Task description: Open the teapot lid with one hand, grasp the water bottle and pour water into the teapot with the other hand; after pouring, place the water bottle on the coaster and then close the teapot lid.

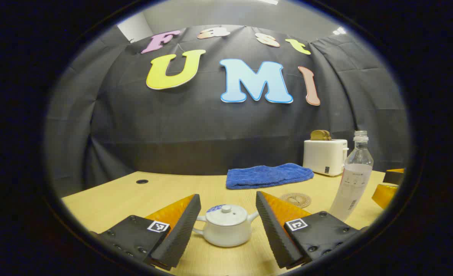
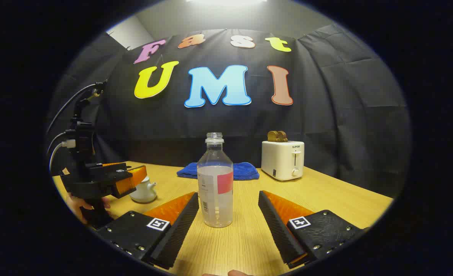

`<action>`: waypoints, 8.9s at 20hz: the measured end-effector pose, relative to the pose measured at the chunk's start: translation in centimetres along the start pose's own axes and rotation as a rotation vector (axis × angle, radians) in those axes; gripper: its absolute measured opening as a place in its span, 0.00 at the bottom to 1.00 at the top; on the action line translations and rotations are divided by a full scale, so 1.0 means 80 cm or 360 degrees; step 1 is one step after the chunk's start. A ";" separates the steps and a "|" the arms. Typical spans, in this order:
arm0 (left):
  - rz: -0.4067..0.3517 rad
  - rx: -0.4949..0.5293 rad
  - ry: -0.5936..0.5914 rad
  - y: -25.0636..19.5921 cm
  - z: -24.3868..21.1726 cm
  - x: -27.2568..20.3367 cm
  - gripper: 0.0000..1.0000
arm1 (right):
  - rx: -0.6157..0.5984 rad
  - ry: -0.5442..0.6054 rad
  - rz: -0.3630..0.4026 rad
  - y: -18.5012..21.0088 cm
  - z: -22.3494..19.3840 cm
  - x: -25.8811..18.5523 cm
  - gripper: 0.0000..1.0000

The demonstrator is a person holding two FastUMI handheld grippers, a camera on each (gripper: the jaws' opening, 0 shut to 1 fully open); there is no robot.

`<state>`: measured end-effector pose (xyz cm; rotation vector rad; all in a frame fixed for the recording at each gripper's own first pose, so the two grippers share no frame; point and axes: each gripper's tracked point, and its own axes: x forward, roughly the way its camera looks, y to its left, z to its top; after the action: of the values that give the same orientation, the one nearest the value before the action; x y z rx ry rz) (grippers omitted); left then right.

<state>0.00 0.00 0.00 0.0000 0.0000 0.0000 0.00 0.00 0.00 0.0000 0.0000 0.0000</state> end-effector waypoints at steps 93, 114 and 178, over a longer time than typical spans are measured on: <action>-0.0027 -0.0083 0.0222 0.003 -0.025 0.049 0.15 | 0.0035 0.0012 0.0051 0.002 0.001 0.004 0.97; -0.0028 -0.0115 -0.0014 0.038 0.041 0.015 0.14 | -0.0157 -0.0001 0.0064 0.015 0.011 0.043 0.96; -0.0042 -0.0436 -0.0258 0.144 0.072 -0.091 0.14 | -0.2487 -0.0210 0.0433 0.177 -0.008 0.184 0.77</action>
<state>-7.27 11.56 5.77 -0.2741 -0.1621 -0.0267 14.72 14.17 -0.65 -1.5625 -0.1318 0.2717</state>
